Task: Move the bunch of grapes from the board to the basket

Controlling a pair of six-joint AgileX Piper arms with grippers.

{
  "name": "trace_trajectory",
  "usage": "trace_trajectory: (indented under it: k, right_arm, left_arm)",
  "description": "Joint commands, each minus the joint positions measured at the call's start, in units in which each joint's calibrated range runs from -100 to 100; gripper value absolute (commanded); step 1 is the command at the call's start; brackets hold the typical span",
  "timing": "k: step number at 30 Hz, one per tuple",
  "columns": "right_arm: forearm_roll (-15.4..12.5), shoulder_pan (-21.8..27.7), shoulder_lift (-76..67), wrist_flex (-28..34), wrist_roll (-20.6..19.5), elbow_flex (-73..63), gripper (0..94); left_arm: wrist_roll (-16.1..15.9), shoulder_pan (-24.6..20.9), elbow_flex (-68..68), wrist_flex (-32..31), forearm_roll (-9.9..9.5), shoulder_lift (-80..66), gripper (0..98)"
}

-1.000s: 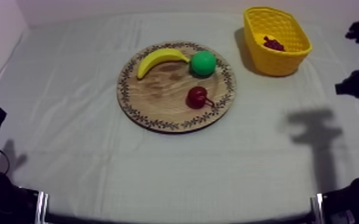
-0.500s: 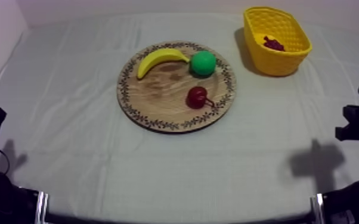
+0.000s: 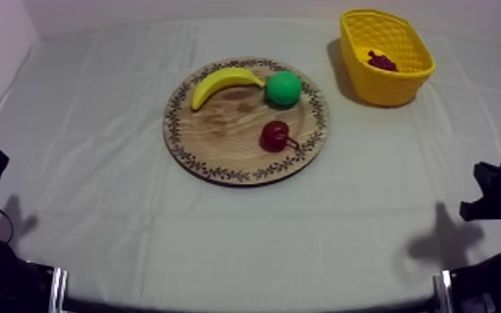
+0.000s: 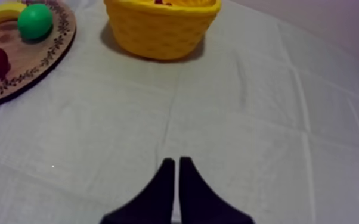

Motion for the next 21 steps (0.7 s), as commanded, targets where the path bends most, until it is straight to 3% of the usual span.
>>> trace_trajectory:
  k: [1,21]
  right_arm:
    - [0.2,0.2,-2.0,-0.1,-0.6,0.1,0.6]
    - [0.3,0.4,-4.4,0.0,-6.3,0.3,0.4]
  left_arm:
    - [0.0,0.0,0.0,0.0,-0.01,0.0,0.1]
    - [0.0,0.0,0.0,0.0,-0.01,0.0,0.1]
